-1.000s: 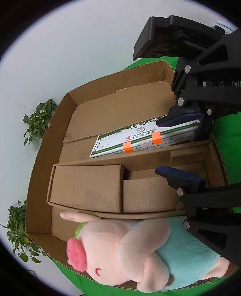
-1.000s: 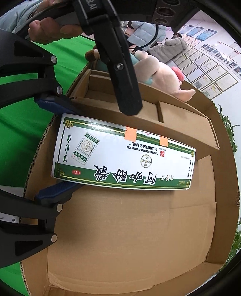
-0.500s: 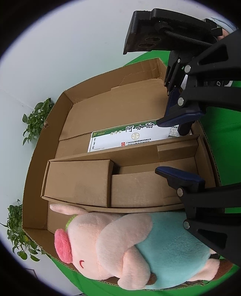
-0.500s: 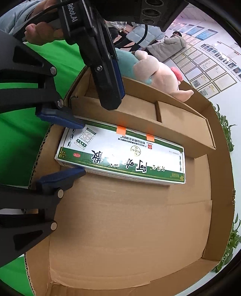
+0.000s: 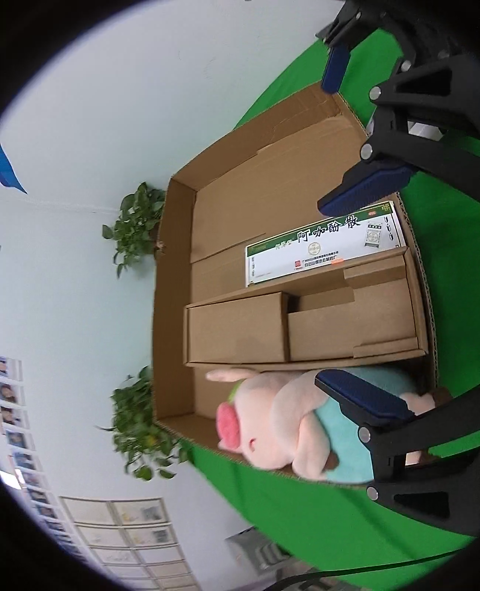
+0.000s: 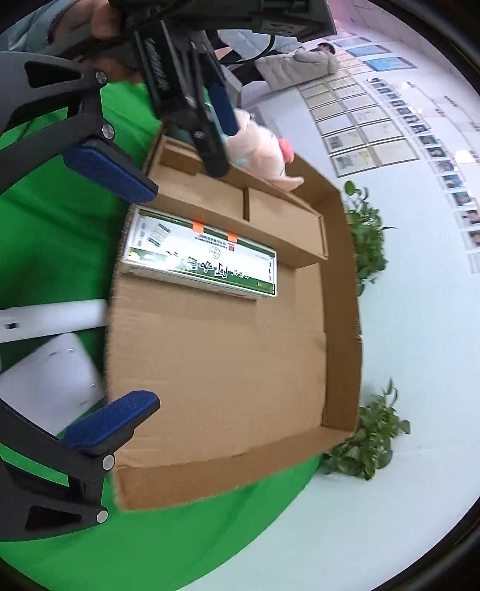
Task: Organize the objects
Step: 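Set the medicine box upright in the box and open the left gripper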
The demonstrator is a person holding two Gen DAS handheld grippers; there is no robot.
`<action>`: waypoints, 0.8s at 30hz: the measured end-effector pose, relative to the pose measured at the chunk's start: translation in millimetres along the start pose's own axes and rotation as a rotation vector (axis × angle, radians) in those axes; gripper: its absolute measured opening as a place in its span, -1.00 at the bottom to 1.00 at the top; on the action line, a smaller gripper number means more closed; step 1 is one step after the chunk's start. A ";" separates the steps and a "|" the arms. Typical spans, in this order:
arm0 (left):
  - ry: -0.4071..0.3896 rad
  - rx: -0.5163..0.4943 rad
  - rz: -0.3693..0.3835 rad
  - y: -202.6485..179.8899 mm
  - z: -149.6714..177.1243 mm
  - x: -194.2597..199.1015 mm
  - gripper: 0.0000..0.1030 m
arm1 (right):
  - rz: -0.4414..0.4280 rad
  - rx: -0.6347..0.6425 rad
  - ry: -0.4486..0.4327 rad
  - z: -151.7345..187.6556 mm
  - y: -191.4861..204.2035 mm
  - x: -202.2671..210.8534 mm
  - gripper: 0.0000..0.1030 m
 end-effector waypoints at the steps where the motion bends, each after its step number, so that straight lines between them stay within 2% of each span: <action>1: 0.001 -0.009 -0.012 -0.8 1.5 2.1 0.65 | -0.002 0.000 -0.013 4.1 -1.5 10.7 0.99; 4: 0.024 -0.014 -0.033 -2.4 8.9 5.0 0.65 | 0.009 0.021 -0.036 12.2 0.1 34.8 0.99; 7: 0.031 -0.004 -0.032 -4.4 13.4 6.8 0.65 | 0.016 0.043 -0.039 33.8 1.4 58.3 0.99; 16: 0.074 0.013 -0.022 -13.6 33.3 4.9 0.62 | -0.001 0.039 -0.015 58.0 -1.1 65.1 0.97; 17: 0.073 0.016 -0.018 -14.9 34.2 5.4 0.61 | 0.000 0.040 -0.012 59.3 -0.8 64.4 0.92; 19: 0.067 0.014 -0.019 -17.3 35.1 7.0 0.58 | 0.008 0.041 -0.005 62.3 -2.1 64.2 0.69; 20: 0.065 0.011 -0.019 -18.5 35.8 7.9 0.53 | 0.022 0.042 -0.002 64.1 -3.8 65.1 0.34; 21: 0.064 0.012 -0.016 -19.3 36.2 8.6 0.32 | 0.051 0.047 0.003 66.0 -6.7 66.1 -0.08; 22: 0.066 0.014 -0.009 -20.5 37.0 8.7 0.15 | 0.080 0.053 0.010 67.4 -9.5 66.2 -0.26; 23: 0.075 0.013 0.009 -22.9 39.2 8.3 -0.28 | 0.094 0.055 0.019 69.9 -11.5 66.6 -0.47; 24: 0.089 0.009 0.028 -25.8 41.9 7.1 -0.78 | 0.089 0.052 0.029 72.2 -12.3 65.6 -0.52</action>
Point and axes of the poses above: each gripper's, at about its wrist camera, not at the fingertips, and x roughly against the way its jaws point, y to its left, z to its underside, the point moved 10 cm from there along -x, roughly the way its jaws point, and after that the axes turned 8 degrees about -z, right-handed, at the moved point
